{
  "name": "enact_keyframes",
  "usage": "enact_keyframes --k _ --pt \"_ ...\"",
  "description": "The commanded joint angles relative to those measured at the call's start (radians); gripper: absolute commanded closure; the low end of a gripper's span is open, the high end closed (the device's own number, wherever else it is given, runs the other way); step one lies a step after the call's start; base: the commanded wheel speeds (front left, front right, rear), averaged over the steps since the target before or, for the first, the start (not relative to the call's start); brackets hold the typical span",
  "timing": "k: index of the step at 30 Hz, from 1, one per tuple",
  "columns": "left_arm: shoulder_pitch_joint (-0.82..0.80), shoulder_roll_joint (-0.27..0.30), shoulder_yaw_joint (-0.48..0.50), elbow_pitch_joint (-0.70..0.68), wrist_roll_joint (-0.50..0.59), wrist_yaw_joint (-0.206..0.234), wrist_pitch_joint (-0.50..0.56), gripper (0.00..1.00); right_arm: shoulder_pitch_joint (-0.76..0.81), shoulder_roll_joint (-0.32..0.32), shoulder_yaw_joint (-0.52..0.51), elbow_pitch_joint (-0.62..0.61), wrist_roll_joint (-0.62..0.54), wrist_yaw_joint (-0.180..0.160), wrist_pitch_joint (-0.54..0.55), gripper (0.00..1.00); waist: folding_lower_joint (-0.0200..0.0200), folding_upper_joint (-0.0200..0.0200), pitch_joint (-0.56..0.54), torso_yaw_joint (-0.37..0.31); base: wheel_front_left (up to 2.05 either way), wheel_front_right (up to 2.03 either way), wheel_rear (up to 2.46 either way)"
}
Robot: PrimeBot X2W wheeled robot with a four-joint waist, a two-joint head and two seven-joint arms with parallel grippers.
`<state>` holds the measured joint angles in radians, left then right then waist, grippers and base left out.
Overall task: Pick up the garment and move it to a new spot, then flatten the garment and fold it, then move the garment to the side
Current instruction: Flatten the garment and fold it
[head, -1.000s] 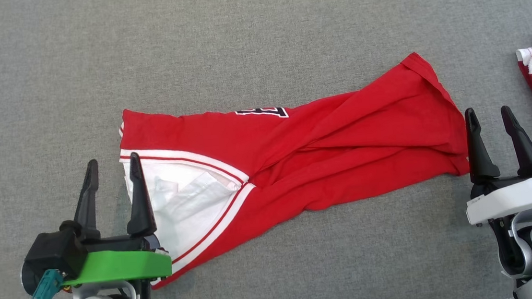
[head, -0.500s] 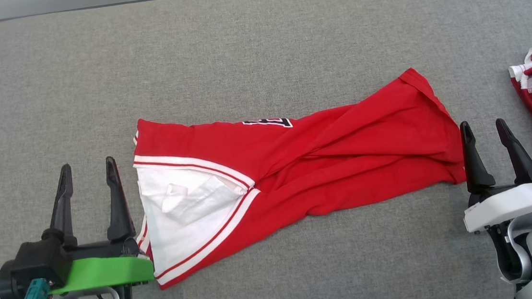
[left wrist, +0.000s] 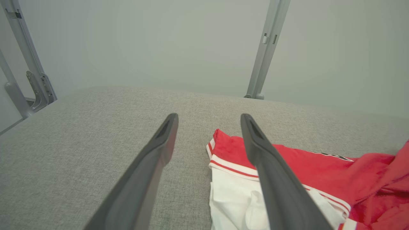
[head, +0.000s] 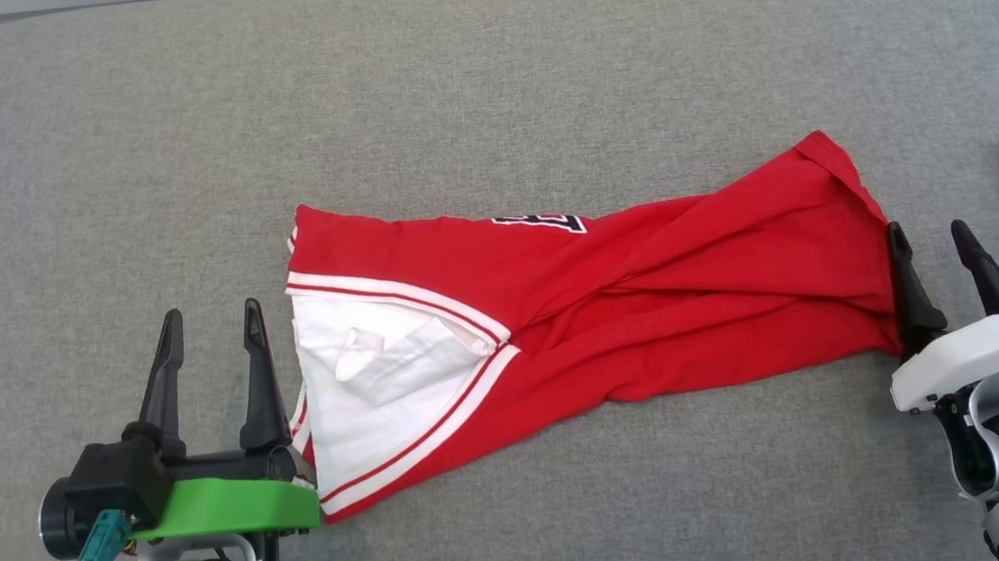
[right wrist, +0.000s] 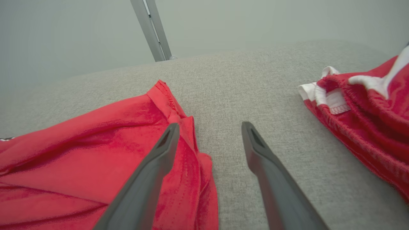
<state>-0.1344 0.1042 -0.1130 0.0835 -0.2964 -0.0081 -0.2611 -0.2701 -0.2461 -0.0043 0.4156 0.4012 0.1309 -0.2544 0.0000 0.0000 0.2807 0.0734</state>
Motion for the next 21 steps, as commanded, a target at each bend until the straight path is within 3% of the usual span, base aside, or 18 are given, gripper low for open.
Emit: enact_keyframes --k 1,11,12,13,14,17,21 --pt "-0.013 -0.008 0.001 0.008 0.013 -0.01 -0.003 0.0 -0.024 -0.007 0.015 0.039 0.014 -0.001 0.005 0.0 0.0 0.0 0.009 0.021 0.0 0.0 0.0" --pt "-0.027 -0.033 0.023 0.027 0.025 -0.037 -0.003 0.0 -0.062 0.011 0.136 0.255 0.122 0.0 0.068 0.0 0.0 0.0 0.025 0.049 0.0 0.0 0.0" --pt "-0.027 -0.035 0.028 0.028 0.027 -0.04 -0.003 0.0 -0.06 0.019 0.156 0.266 0.141 0.0 0.07 0.2 0.0 0.0 0.026 0.048 0.0 0.0 0.0" --pt "-0.026 -0.036 0.032 0.029 0.028 -0.042 -0.003 0.0 -0.057 0.029 0.174 0.275 0.165 0.003 0.077 0.78 0.0 0.0 0.026 0.045 0.0 0.0 0.0" --pt "-0.025 -0.038 0.036 0.029 0.029 -0.044 -0.003 0.0 -0.051 0.034 0.196 0.285 0.186 0.003 0.091 1.0 0.0 0.0 0.025 0.042 0.0 0.0 0.0" --pt "-0.027 -0.041 0.043 0.028 0.036 -0.047 -0.003 0.0 -0.029 0.036 0.247 0.283 0.253 0.003 0.102 1.0 0.0 0.0 0.023 0.029 0.0 0.0 0.0" --pt "-0.02 -0.043 0.055 0.025 0.051 -0.055 -0.003 0.0 0.0 -0.028 0.232 0.248 0.323 -0.003 0.034 1.0 0.0 0.0 0.018 -0.004 0.0 0.0 0.0"
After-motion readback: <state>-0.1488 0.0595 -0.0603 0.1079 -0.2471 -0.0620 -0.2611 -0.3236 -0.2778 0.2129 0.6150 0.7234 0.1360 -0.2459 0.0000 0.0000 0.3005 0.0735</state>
